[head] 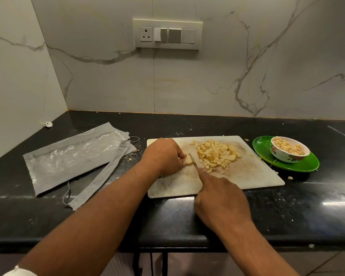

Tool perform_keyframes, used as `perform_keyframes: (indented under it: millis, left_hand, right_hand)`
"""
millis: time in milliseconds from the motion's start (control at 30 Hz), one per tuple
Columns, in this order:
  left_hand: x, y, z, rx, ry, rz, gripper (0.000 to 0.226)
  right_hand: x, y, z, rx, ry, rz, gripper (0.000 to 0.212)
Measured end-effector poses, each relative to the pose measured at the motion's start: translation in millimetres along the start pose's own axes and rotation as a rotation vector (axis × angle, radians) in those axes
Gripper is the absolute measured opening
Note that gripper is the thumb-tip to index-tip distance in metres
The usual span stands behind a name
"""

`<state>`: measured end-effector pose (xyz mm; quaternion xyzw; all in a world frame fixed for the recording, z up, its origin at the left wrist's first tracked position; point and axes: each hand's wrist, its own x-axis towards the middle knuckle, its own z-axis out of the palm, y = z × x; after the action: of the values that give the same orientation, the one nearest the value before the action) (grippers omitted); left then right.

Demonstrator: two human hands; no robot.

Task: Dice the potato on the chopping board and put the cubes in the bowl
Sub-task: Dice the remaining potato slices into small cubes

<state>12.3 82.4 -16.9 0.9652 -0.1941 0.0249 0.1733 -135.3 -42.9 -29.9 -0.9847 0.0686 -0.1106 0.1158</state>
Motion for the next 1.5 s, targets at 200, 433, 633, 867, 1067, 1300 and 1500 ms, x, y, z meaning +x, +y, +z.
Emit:
perform_keyframes:
  millis: [200, 433, 633, 867, 1067, 1300, 1500]
  left_hand:
    - [1, -1, 0, -0.005, -0.004, 0.009, 0.028]
    - [-1, 0, 1, -0.029, 0.01, 0.0, 0.025]
    - [3, -3, 2, -0.011, 0.004, -0.001, 0.028]
    - [3, -9, 2, -0.065, 0.018, -0.043, 0.027]
    - [3, -10, 3, -0.063, 0.033, -0.039, 0.026]
    - [3, -11, -2, -0.053, -0.012, 0.002, 0.021]
    - [0, -12, -1, -0.092, -0.001, -0.016, 0.015]
  right_hand:
    - [-21, 1, -21, -0.01, 0.015, 0.036, 0.06]
    - [12, -18, -9, 0.008, 0.01, 0.054, 0.061]
    - [-24, -8, -15, -0.056, -0.055, 0.02, 0.063]
    - [-2, -18, -22, -0.004, 0.041, 0.064, 0.064]
    - [-6, -19, -5, -0.02, -0.035, 0.03, 0.066]
    - [-25, -12, -32, -0.032, 0.022, 0.048, 0.06]
    - [11, -29, -8, 0.012, 0.014, 0.044, 0.058]
